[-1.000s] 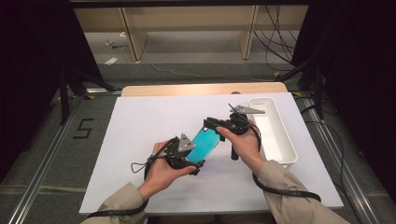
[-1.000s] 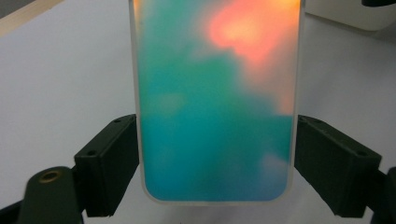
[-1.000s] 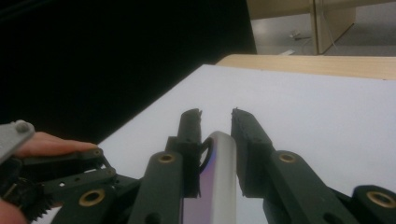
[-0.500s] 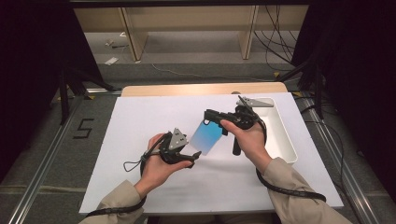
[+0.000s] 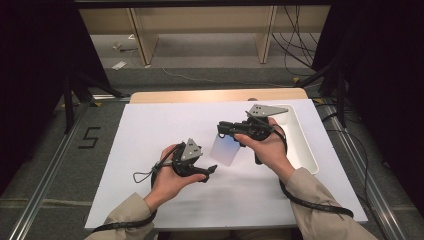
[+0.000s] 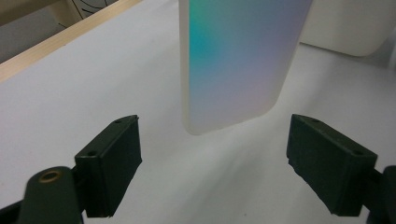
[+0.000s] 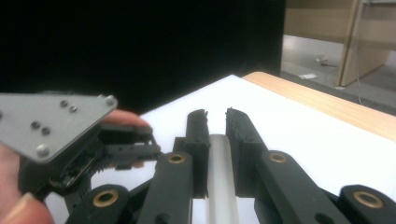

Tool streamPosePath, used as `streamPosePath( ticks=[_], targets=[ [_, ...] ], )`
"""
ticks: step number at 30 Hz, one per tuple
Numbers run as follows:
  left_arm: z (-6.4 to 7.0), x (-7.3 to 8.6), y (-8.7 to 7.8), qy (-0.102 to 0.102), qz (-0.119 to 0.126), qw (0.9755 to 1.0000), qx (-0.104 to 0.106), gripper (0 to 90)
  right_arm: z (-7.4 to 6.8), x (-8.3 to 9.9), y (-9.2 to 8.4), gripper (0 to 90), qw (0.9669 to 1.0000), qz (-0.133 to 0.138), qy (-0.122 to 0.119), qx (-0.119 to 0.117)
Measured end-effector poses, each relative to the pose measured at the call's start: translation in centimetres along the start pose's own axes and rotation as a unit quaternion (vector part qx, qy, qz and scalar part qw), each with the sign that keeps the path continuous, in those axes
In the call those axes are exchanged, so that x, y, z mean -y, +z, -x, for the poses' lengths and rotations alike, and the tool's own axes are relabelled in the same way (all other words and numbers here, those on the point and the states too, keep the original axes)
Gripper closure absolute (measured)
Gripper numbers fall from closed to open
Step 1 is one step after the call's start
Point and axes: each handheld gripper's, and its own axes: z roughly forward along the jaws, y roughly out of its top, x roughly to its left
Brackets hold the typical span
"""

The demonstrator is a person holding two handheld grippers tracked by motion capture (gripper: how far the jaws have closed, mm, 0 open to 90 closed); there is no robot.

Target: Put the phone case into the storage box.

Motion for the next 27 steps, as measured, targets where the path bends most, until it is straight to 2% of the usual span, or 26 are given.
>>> streamPosePath(
  ticks=[6, 13, 22, 27],
  targets=[
    [0.09, 0.06, 0.14, 0.004, -0.001, 1.0, 0.006, 18.1, -0.37, -0.34, -0.01, 80.3, 0.9989, -0.021, -0.035, -0.023],
    [0.0, 0.2, 0.3, -0.001, -0.002, 0.9997, 0.023, 22.9, -0.37, -0.36, -0.11, 80.3, 0.998, -0.029, -0.043, -0.038],
    [-0.06, 0.24, 0.36, 0.001, 0.0, 0.9997, 0.026, 24.2, -0.52, -0.26, -0.02, 80.3, 0.9973, -0.036, -0.046, -0.044],
    [-0.08, 0.35, 0.5, 0.009, 0.002, 0.9994, 0.033, 26.7, -0.71, -0.22, 0.07, 80.3, 0.9957, -0.046, -0.053, -0.06]
  ],
)
